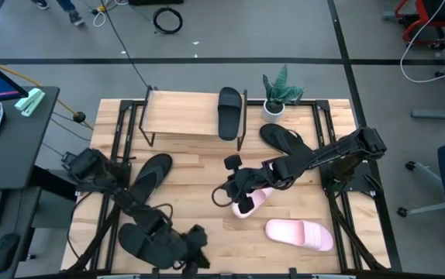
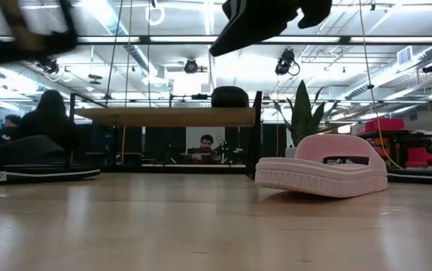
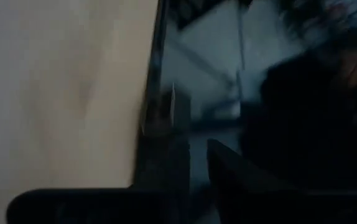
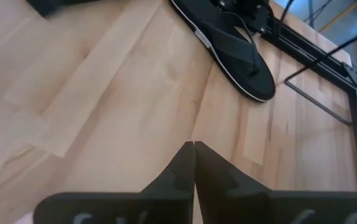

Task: Pick and place slides into the shelf
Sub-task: Put the black slide on the shelf

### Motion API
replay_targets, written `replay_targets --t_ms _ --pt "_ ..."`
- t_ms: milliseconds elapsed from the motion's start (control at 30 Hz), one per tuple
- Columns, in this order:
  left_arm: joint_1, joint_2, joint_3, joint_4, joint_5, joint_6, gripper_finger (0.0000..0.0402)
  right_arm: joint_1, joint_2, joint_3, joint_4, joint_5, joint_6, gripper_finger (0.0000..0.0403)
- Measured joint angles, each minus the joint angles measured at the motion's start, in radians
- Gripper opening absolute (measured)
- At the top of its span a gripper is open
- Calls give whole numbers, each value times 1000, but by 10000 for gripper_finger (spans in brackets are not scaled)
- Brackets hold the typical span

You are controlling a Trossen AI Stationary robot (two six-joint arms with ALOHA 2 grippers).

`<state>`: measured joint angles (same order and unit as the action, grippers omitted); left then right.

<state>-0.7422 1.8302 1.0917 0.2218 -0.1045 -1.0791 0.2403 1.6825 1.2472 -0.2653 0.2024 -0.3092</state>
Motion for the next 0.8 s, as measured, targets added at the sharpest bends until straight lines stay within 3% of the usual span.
replay_targets --t_ms 367,500,600,800 --pt "-37 4 459 -1051 147 -351 116 -45 0 1 -4 0 -23 13" --pt "-85 18 526 -1361 126 -564 117 -58 0 1 -25 0 -31 12" --pt "-114 46 513 -1408 165 -696 117 -64 0 1 -60 0 -27 12" --pt "-144 127 504 -1366 188 -772 117 -69 0 1 -92 0 -25 12"
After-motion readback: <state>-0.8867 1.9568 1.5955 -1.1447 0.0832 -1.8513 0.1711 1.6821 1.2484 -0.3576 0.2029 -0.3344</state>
